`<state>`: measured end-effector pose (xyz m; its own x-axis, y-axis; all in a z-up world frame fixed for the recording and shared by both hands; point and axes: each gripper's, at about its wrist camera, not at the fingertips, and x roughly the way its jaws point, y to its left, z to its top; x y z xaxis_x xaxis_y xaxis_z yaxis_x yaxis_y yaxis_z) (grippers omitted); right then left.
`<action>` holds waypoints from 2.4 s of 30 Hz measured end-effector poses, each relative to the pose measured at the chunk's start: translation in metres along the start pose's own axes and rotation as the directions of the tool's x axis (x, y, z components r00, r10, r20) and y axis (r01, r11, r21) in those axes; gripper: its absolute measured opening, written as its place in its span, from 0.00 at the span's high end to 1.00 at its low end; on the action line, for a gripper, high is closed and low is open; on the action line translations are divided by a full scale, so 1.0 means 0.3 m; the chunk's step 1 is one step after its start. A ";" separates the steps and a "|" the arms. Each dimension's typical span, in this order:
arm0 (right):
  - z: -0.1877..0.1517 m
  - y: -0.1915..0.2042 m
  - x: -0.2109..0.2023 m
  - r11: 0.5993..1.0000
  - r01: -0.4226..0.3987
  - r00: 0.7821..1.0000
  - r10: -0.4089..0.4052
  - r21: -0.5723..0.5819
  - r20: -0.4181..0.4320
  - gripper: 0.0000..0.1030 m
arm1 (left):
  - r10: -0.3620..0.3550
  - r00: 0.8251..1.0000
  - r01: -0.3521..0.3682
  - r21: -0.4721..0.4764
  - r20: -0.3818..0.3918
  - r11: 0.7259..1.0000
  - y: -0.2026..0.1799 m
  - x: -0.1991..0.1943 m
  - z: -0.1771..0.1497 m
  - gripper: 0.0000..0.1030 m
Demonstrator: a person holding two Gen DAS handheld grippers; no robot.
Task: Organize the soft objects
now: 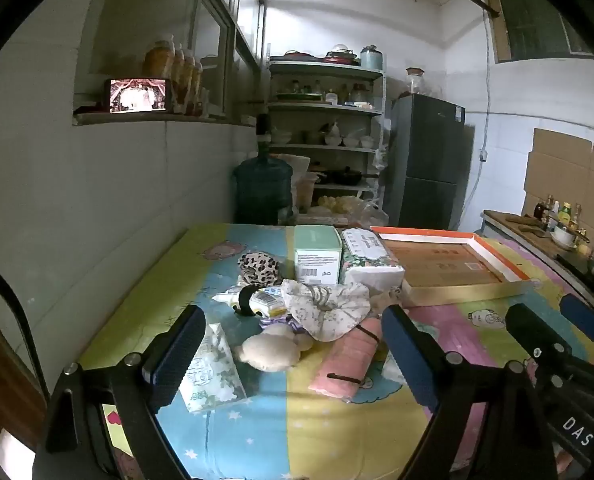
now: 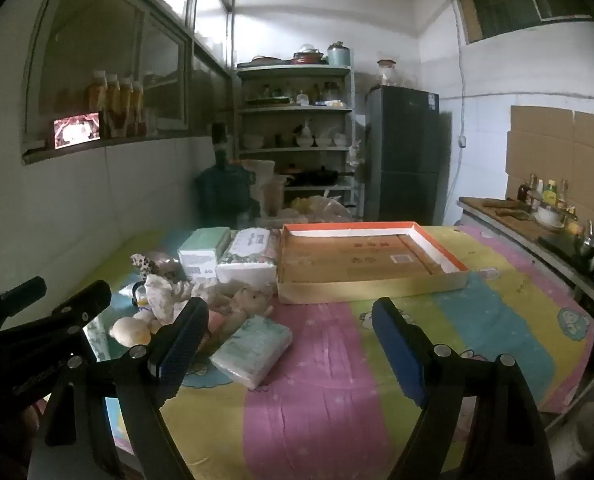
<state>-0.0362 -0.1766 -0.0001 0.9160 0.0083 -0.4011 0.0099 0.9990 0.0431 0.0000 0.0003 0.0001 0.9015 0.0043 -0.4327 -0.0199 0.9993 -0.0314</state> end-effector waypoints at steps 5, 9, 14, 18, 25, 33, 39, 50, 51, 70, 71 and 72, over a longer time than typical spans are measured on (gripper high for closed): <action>0.002 0.003 -0.011 1.000 0.003 1.000 -0.003 -0.010 0.004 0.17 | -0.008 1.000 0.008 -0.013 -0.006 1.000 0.005 0.003 0.001 0.12; 0.008 -0.007 -0.017 1.000 -0.008 1.000 0.008 -0.006 0.002 0.17 | -0.001 1.000 0.001 -0.010 -0.010 1.000 0.020 0.009 0.000 0.12; 0.003 0.012 -0.020 1.000 -0.011 1.000 0.012 -0.016 0.012 0.17 | 0.000 1.000 -0.001 -0.016 -0.005 1.000 0.029 -0.005 -0.006 0.12; 0.004 0.016 -0.024 1.000 -0.014 1.000 0.015 -0.018 0.009 0.17 | 0.002 1.000 -0.002 -0.013 -0.001 1.000 0.024 -0.007 -0.007 0.12; 0.003 0.022 -0.023 1.000 -0.018 1.000 0.019 -0.017 0.004 0.17 | 0.000 1.000 0.000 -0.011 0.000 1.000 0.029 -0.007 -0.007 0.13; 0.000 0.026 -0.018 0.999 -0.028 1.000 0.028 -0.022 -0.001 0.17 | 0.001 1.000 -0.001 -0.010 0.000 1.000 0.025 -0.016 -0.005 0.13; 0.001 0.029 -0.018 0.999 -0.030 1.000 0.030 -0.025 -0.001 0.17 | 0.002 1.000 -0.002 -0.011 -0.001 1.000 0.034 -0.027 -0.009 0.13; 0.005 0.039 -0.015 0.999 -0.036 0.999 0.036 -0.032 -0.005 0.17 | 0.002 1.000 -0.002 -0.010 -0.003 1.000 0.034 -0.025 -0.009 0.13; 0.004 0.039 -0.015 0.999 -0.036 0.999 0.036 -0.032 -0.005 0.17 | 0.002 1.000 -0.002 -0.010 -0.003 1.000 0.034 -0.025 -0.009 0.13; 0.006 0.042 -0.015 0.999 -0.035 0.999 0.035 -0.031 -0.005 0.17 | 0.004 1.000 -0.004 -0.011 -0.004 1.000 0.029 -0.023 -0.007 0.13; 0.006 0.042 -0.015 0.999 -0.036 0.999 0.036 -0.032 -0.006 0.17 | 0.004 1.000 -0.004 -0.011 -0.005 1.000 0.032 -0.024 -0.007 0.13; 0.006 0.043 -0.016 0.999 -0.036 0.999 0.036 -0.032 -0.006 0.17 | 0.004 1.000 -0.004 -0.012 -0.005 1.000 0.030 -0.023 -0.007 0.13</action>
<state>-0.0396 -0.1639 0.0040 0.9134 0.0448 -0.4046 -0.0364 0.9989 0.0283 -0.0074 0.0091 0.0008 0.8993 0.0083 -0.4372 -0.0287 0.9988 -0.0401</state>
